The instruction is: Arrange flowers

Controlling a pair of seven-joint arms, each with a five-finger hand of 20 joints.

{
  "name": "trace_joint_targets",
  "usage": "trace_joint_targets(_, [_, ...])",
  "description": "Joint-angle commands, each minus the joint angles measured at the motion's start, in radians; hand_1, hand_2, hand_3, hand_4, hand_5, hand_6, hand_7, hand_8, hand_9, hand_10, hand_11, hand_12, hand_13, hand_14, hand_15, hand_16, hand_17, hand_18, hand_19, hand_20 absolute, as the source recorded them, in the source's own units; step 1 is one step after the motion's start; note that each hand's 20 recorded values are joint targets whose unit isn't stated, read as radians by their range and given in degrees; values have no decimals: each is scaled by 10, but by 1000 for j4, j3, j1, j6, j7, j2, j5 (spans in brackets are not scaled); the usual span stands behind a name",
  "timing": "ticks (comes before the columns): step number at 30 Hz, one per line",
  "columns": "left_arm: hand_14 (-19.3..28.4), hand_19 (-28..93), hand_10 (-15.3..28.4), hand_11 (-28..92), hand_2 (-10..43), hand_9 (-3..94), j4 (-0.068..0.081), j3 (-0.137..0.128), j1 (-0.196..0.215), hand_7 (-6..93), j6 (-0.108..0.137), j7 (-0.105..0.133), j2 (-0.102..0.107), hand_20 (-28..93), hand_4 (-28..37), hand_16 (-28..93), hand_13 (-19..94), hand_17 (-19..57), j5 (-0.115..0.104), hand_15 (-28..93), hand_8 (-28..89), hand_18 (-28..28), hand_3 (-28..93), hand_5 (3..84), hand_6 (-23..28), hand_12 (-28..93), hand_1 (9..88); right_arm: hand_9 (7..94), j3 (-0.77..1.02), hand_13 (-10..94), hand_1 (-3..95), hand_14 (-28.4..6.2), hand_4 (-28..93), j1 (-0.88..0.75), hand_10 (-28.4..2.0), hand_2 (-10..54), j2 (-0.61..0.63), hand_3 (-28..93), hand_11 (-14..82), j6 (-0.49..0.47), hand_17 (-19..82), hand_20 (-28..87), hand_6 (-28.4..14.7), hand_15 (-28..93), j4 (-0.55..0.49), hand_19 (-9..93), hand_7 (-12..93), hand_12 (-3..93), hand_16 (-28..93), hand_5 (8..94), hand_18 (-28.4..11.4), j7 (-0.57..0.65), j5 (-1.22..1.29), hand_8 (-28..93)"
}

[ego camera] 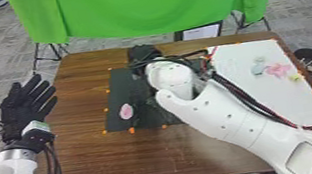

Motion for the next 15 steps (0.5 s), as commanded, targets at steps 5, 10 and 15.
trace_joint_targets(5, [165,341,169,194,188,328,2,-31,22,97,-7,65,23,83,-283,-61,212,-75,-85,323,-60,151,660,415,108,128,222,850,-93,712,600,-98,-283,14,-84,-47,18,605,96,-42,360,399,21,475,34,787,191,307,333,772,-214,-24,-103,-9])
trace_joint_targets(10, [165,341,167,195,184,331,8,-15,3,100,-1,38,16,83,-283,-60,214,-75,-64,325,-59,151,674,415,108,129,220,845,-112,710,606,-98,-283,2,-83,-35,21,586,103,-7,357,399,21,477,27,786,192,309,333,763,-213,-5,-96,-11])
trace_joint_targets(15, [163,332,167,200,171,335,8,-16,10,109,-13,53,17,81,-283,-59,215,-88,-84,326,-61,147,688,418,107,129,237,838,-114,709,613,-98,-283,-10,-82,-15,11,555,120,-48,355,400,20,482,26,784,192,302,333,749,-211,-9,-122,-17])
